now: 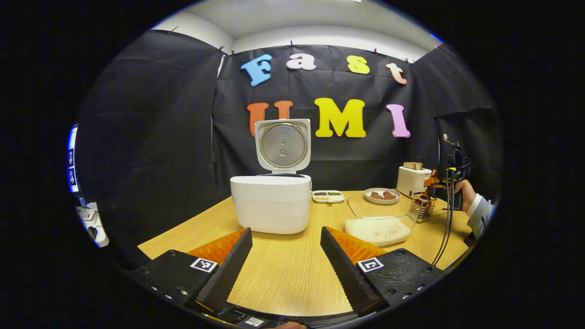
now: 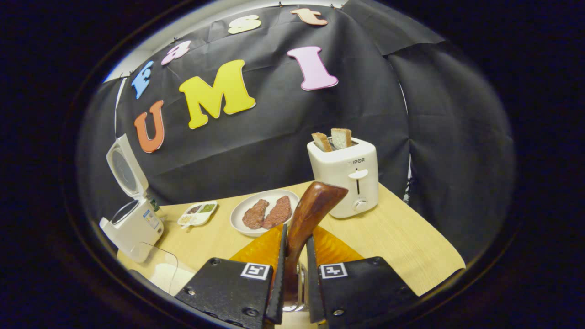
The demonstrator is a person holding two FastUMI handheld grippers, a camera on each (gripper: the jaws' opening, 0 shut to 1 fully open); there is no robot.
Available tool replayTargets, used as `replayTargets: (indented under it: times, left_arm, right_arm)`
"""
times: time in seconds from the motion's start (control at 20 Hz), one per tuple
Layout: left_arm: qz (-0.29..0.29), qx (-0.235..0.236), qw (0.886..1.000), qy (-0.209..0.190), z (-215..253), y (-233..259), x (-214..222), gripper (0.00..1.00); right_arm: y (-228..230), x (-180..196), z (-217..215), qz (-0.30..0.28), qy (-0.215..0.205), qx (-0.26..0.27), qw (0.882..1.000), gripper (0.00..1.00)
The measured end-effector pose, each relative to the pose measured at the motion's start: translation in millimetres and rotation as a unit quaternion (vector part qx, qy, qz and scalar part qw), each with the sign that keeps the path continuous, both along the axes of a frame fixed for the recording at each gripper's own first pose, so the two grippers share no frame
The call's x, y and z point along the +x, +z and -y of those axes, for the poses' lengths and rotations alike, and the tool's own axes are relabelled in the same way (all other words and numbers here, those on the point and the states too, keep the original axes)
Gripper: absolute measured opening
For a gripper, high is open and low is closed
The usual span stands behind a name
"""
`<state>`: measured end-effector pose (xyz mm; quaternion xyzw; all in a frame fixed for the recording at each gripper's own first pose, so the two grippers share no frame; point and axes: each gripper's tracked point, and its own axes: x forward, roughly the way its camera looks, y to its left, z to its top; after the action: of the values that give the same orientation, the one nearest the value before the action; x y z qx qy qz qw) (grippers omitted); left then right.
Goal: Close the left gripper, press the button to open the rice cooker; take a wooden spoon from the chopstick holder with the right hand, scoop a spoonful of rice and pour it into the rice cooker, then put the wooden spoon back into the chopstick holder.
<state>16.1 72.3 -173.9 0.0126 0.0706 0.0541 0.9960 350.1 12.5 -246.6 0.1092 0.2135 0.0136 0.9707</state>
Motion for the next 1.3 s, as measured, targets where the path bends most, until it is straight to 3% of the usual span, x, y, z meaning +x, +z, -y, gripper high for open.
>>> replayTargets:
  times: [0.15,0.45,0.6,0.7,1.0,1.2,1.3]
  left_arm:
    - [0.004,-0.003,1.000,-0.018,9.7,2.0,1.5,0.95]
    - [0.018,0.028,0.999,-0.017,10.9,14.2,5.3,0.96]
    - [0.020,0.020,0.999,-0.024,13.9,13.9,5.2,0.95]
    - [0.018,0.016,0.999,-0.022,9.3,10.5,4.3,0.96]
    - [0.020,0.000,1.000,-0.015,-4.4,5.7,-2.6,0.95]
    - [0.018,-0.012,1.000,-0.010,-13.8,0.3,-6.5,0.96]
    - [0.014,-0.013,1.000,-0.009,-18.1,-2.7,-7.5,0.96]
  right_arm:
    - [24.5,-14.8,-13.8,0.022,0.011,0.000,1.000,0.23]
    - [95.0,-44.8,-42.2,0.087,0.026,-0.029,0.995,0.23]
    - [131.1,-60.8,-67.4,0.126,0.046,-0.034,0.990,0.26]
    - [141.0,-67.9,-81.1,0.138,0.052,-0.044,0.988,0.22]
    - [148.7,-94.3,-159.9,0.177,0.126,-0.074,0.973,0.21]
    - [122.5,-100.7,-204.8,0.172,0.146,-0.097,0.969,0.20]
    - [100.1,-102.0,-224.4,0.156,0.156,-0.085,0.972,0.20]
